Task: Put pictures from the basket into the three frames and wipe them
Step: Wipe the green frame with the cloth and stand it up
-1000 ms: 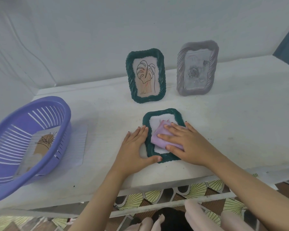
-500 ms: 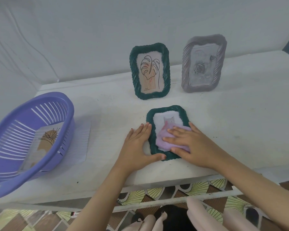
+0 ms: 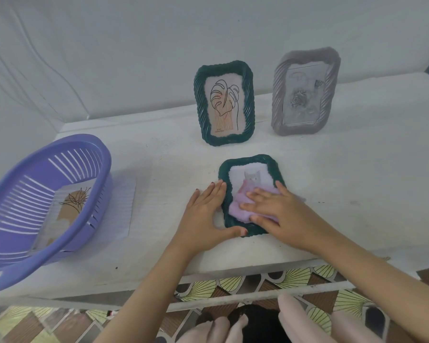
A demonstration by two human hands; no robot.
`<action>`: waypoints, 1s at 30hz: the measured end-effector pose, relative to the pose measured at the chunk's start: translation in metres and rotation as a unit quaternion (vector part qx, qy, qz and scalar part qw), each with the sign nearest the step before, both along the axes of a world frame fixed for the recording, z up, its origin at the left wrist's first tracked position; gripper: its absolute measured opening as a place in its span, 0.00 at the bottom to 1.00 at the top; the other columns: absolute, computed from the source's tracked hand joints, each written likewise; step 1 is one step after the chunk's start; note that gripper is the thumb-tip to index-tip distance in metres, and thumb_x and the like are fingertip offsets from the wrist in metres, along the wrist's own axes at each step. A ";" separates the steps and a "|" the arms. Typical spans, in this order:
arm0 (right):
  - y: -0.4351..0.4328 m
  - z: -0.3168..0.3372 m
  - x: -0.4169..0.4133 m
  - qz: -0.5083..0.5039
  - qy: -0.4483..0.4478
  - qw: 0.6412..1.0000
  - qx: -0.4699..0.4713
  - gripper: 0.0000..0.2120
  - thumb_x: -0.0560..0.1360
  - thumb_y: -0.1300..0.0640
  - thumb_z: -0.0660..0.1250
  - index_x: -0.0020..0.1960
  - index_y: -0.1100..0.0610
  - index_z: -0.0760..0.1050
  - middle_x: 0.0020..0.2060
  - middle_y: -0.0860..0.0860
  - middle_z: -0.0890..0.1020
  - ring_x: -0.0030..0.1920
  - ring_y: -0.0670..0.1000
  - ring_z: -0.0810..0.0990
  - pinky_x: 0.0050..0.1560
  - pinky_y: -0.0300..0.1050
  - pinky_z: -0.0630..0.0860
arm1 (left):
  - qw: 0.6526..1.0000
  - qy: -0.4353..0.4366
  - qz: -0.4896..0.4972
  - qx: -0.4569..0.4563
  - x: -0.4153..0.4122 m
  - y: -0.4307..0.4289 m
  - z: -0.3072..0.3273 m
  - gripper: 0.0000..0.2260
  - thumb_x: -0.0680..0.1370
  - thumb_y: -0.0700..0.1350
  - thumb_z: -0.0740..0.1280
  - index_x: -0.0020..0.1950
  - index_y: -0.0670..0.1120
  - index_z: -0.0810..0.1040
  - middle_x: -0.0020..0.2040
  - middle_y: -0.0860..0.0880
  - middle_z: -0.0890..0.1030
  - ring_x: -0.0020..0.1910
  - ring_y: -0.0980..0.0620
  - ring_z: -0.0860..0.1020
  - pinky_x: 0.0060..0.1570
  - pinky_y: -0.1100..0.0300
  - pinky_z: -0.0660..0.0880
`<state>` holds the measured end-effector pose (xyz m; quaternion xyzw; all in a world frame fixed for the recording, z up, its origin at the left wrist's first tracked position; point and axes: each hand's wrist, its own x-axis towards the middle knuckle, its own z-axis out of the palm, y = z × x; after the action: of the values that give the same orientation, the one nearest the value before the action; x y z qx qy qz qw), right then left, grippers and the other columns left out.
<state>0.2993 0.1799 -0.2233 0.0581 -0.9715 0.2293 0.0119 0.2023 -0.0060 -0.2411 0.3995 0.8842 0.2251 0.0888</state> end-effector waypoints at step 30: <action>0.046 0.015 0.028 -0.325 0.214 0.917 -0.090 0.15 0.80 0.53 0.56 0.63 0.54 0.74 0.32 0.50 0.79 0.32 0.48 0.77 0.33 0.36 0.74 | 1.000 -0.004 0.005 -0.014 0.000 0.000 -0.001 0.47 0.64 0.73 0.59 0.76 0.53 0.45 0.72 0.62 0.44 0.71 0.66 0.43 0.72 0.59 0.38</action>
<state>0.3269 0.2255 -0.2079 -0.2146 -0.8864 0.2812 0.2986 0.2025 -0.0063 -0.2421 0.3927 0.8890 0.2148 0.0967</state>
